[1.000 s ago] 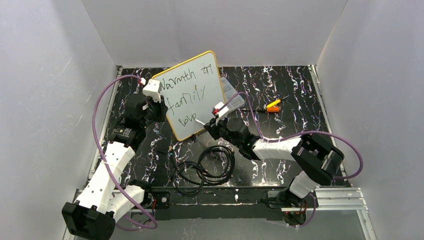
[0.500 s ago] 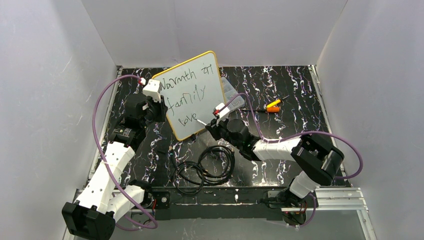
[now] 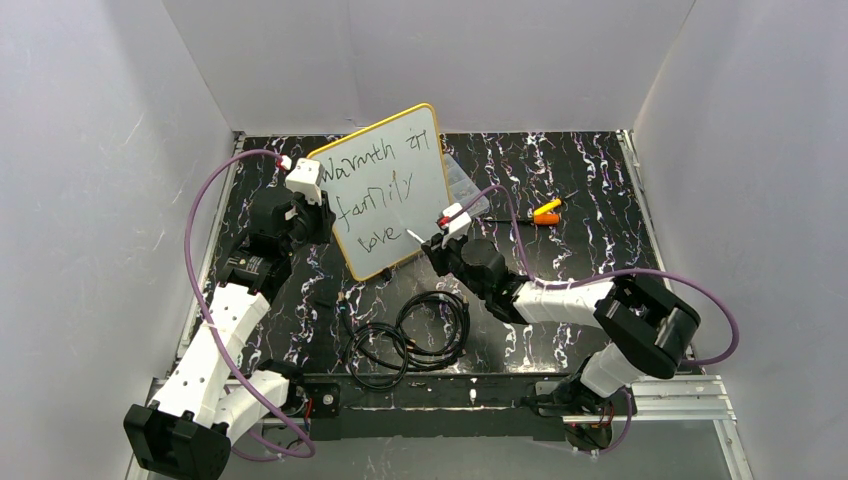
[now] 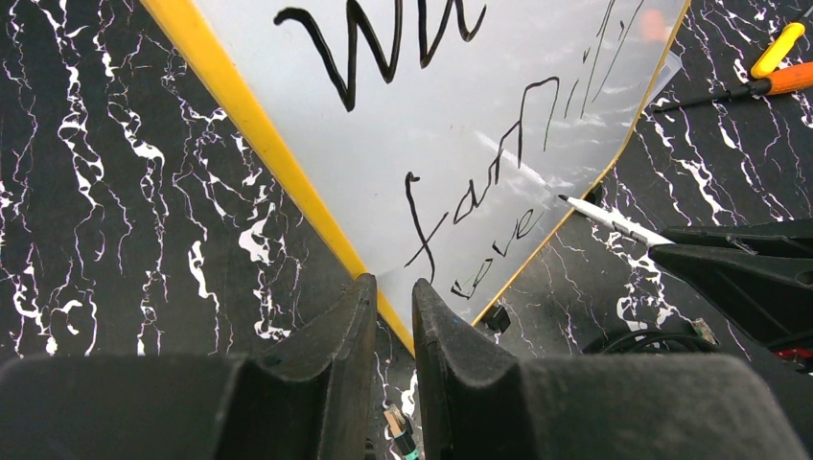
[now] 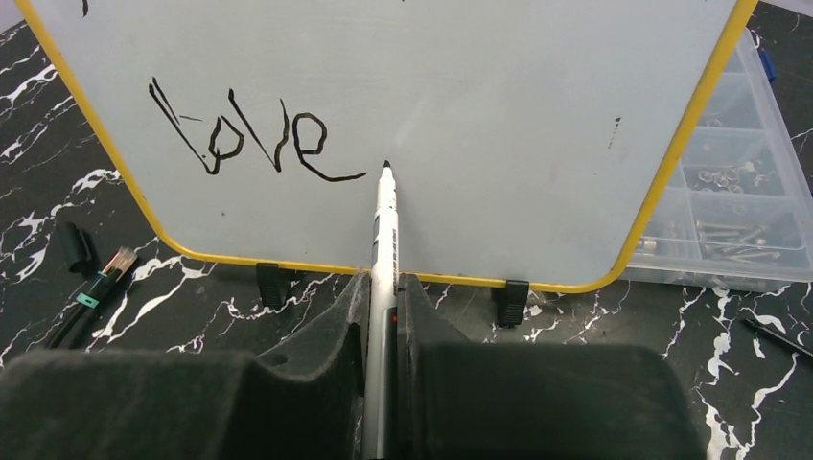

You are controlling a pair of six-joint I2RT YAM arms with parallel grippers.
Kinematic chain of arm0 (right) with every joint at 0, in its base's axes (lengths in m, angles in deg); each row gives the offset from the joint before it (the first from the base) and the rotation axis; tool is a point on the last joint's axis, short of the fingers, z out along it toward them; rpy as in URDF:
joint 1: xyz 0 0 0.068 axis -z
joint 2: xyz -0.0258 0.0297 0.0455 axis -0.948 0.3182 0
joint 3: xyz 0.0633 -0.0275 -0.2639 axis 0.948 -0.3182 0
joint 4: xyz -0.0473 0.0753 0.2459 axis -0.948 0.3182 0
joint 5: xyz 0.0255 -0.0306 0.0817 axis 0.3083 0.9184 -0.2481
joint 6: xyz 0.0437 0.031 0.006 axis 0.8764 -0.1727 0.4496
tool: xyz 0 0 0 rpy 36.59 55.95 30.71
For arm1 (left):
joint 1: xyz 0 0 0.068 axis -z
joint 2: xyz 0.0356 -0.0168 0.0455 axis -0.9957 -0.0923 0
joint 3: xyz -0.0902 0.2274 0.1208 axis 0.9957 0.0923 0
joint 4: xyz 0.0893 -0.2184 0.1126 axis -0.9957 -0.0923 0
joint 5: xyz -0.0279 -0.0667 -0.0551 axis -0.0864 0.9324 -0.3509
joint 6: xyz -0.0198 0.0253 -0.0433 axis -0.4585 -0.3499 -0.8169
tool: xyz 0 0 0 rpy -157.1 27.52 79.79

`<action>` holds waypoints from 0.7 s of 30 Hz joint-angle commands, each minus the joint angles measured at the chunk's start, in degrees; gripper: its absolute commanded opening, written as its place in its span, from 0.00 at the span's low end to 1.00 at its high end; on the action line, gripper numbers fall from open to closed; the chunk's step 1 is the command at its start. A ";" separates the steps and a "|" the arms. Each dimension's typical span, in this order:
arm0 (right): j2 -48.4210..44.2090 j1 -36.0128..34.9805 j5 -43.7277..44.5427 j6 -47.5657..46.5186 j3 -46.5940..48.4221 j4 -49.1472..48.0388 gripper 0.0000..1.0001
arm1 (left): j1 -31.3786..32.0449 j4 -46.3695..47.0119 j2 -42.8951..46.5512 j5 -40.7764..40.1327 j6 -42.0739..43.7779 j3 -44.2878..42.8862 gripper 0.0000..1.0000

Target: Write a sentence on the whiteboard

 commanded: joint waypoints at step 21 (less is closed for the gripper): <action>1.55 0.16 2.07 -1.08 2.03 -2.97 0.01 | -0.06 0.79 1.34 1.01 -0.33 0.91 0.20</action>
